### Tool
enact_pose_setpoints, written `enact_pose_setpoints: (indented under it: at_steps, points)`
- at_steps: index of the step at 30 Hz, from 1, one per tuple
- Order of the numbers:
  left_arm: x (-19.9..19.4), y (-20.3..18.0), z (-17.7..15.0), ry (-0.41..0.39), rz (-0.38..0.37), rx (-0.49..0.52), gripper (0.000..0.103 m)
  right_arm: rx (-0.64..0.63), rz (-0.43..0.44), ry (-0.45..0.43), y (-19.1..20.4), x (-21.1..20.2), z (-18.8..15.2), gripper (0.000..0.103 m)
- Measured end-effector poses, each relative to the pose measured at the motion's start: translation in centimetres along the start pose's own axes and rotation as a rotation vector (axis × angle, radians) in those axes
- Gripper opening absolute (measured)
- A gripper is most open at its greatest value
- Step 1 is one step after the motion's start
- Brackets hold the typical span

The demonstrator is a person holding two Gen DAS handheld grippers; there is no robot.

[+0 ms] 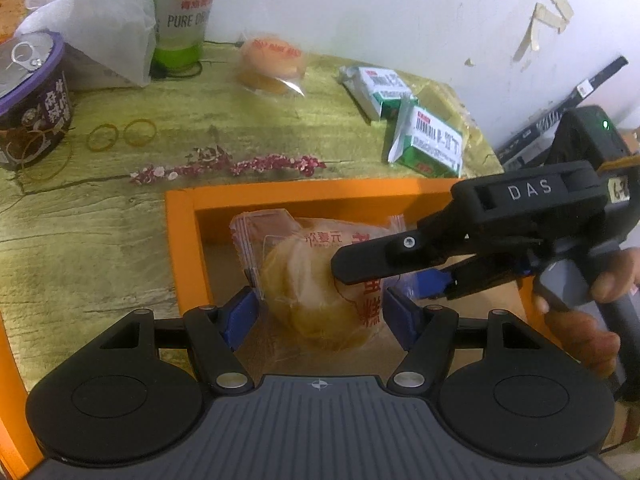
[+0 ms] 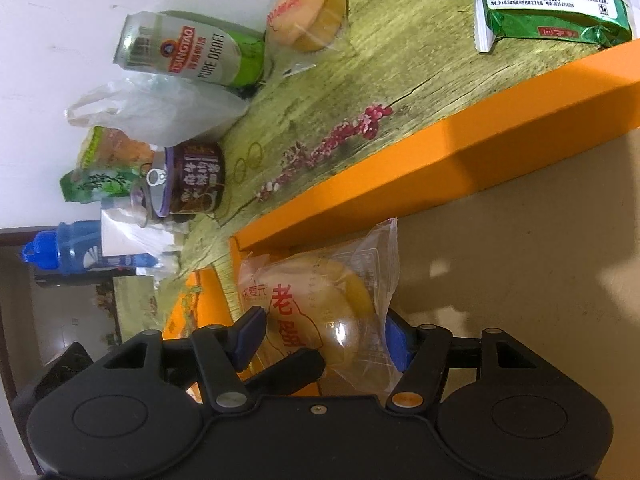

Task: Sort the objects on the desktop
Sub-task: 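Lift the wrapped cake with both grippers and carry it into the orange tray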

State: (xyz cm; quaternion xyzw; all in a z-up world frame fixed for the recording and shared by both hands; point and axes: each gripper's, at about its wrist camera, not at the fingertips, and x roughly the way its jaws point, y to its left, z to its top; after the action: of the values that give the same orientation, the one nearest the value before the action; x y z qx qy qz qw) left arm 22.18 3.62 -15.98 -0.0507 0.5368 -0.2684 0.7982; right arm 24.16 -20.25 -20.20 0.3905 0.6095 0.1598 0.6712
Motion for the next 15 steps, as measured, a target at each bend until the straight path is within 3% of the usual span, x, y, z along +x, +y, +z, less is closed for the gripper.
enact_pose_setpoints:
  at_steps: [15]
  points:
    - [1.9,-1.5,-0.5,0.058,0.078,0.18,0.07,0.0,-0.056,0.015,-0.3,1.0,1.2,0.061]
